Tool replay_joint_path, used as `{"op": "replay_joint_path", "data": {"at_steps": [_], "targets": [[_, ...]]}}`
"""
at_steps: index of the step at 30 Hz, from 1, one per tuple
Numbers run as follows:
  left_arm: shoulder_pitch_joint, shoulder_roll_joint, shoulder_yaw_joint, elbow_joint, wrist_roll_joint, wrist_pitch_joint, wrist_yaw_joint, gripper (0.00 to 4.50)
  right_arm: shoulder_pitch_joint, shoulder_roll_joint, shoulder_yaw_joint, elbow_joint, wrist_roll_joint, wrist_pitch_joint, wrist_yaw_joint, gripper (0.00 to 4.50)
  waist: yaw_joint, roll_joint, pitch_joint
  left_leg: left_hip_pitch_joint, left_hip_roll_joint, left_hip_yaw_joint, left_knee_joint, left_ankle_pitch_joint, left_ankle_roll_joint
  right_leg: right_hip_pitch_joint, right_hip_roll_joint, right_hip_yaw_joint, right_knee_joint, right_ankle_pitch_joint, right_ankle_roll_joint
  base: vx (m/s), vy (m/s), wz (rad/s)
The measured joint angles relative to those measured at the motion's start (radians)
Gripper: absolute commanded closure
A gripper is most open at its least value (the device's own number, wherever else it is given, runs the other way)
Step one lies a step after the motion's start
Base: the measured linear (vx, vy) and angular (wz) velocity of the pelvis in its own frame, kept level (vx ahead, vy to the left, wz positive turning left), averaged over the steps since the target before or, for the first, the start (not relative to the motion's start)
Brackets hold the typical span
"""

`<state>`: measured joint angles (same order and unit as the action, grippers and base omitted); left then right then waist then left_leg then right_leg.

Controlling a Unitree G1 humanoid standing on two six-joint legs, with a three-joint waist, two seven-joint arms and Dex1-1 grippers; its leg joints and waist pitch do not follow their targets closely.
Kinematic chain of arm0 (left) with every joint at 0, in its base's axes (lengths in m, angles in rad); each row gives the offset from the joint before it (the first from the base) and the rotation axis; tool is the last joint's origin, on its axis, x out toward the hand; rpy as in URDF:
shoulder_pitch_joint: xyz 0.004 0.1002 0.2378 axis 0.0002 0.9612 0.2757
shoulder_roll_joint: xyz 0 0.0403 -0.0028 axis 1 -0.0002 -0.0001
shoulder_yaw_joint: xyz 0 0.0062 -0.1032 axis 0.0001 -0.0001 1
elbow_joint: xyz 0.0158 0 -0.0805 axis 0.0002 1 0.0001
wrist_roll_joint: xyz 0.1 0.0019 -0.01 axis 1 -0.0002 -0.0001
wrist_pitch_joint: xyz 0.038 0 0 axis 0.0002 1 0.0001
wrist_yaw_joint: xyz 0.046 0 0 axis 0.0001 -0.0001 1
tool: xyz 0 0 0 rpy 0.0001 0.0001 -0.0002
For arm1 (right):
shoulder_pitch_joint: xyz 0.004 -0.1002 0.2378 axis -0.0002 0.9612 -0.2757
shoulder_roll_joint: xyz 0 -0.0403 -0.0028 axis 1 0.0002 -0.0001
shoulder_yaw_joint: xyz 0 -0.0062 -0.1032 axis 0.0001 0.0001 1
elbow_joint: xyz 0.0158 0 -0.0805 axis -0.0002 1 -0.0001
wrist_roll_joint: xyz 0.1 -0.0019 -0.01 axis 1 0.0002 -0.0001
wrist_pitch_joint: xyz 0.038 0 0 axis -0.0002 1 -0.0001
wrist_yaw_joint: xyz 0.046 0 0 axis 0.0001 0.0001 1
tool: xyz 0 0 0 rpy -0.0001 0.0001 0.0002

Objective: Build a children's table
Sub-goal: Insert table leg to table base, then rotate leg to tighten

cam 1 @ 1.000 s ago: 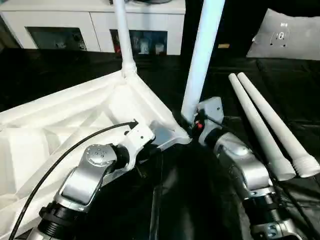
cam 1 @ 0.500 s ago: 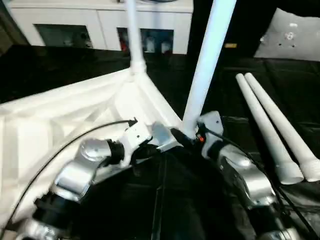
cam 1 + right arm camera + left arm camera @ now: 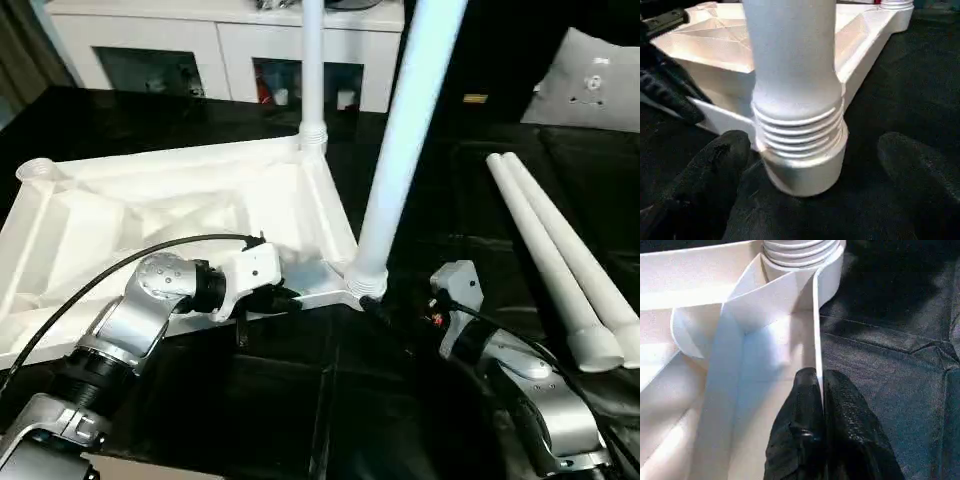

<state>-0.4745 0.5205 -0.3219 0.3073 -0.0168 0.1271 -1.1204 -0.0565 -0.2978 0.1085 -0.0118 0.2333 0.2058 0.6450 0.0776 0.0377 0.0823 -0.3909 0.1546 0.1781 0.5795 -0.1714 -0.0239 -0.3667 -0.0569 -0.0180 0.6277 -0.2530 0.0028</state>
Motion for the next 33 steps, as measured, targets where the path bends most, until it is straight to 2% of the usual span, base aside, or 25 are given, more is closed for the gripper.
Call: {"op": "replay_joint_path", "data": {"at_steps": [4,6,10,14,20,22,33], "targets": [[0.001,-0.021,0.019,0.005,-0.037,0.014,-0.007,3.88,0.023,-0.012,0.011,-0.030,0.000,0.003,0.012,0.00,0.003,0.000,0.000,0.000,0.001,0.000,0.005,0.000,0.000,0.000,0.000,0.000,0.003,0.000,0.000,0.000,0.000,0.00],[0.001,-0.032,0.032,-0.001,-0.066,0.020,-0.007,3.60,0.026,-0.020,0.010,-0.044,0.001,0.006,0.013,0.00,0.005,0.000,0.000,-0.001,0.001,0.000,0.007,0.000,0.001,0.000,0.000,0.000,0.004,0.001,-0.001,0.000,0.000,0.00],[0.001,-0.065,0.032,-0.006,-0.068,0.020,0.010,3.39,0.027,-0.027,0.008,-0.054,0.001,0.007,0.012,0.00,0.009,0.000,-0.001,-0.001,0.001,0.000,0.008,0.000,0.002,0.001,0.000,0.000,0.004,0.003,-0.001,0.000,0.000,0.00],[0.000,-0.093,0.029,0.029,-0.030,0.009,0.070,3.02,0.034,-0.029,0.006,-0.056,0.001,0.008,0.009,0.00,0.009,0.002,-0.003,-0.001,0.001,0.000,0.010,0.001,0.002,0.001,0.000,0.000,0.004,0.004,0.000,0.000,0.000,0.00],[-0.012,-0.112,0.017,0.084,0.010,-0.015,0.134,3.02,0.050,-0.033,0.005,-0.066,0.000,0.011,0.005,0.00,0.009,0.005,-0.007,-0.002,0.001,0.000,0.012,0.002,0.004,0.002,0.000,0.001,0.004,0.007,0.001,0.000,0.000,0.00],[-0.015,-0.114,0.015,0.090,0.012,-0.012,0.134,3.29,0.052,-0.033,0.005,-0.068,0.000,0.012,0.005,0.00,0.009,0.006,-0.009,-0.001,0.001,0.000,0.012,0.002,0.004,0.002,0.000,0.001,0.004,0.008,0.001,0.000,0.000,0.00],[-0.039,-0.107,-0.008,0.125,0.021,-0.005,0.091,4.12,0.050,-0.038,0.005,-0.082,0.000,0.025,-0.004,0.00,0.009,0.005,-0.019,-0.001,0.001,0.000,0.013,0.002,0.004,0.002,0.000,0.002,0.004,0.010,0.001,0.000,0.000,0.00]]}}
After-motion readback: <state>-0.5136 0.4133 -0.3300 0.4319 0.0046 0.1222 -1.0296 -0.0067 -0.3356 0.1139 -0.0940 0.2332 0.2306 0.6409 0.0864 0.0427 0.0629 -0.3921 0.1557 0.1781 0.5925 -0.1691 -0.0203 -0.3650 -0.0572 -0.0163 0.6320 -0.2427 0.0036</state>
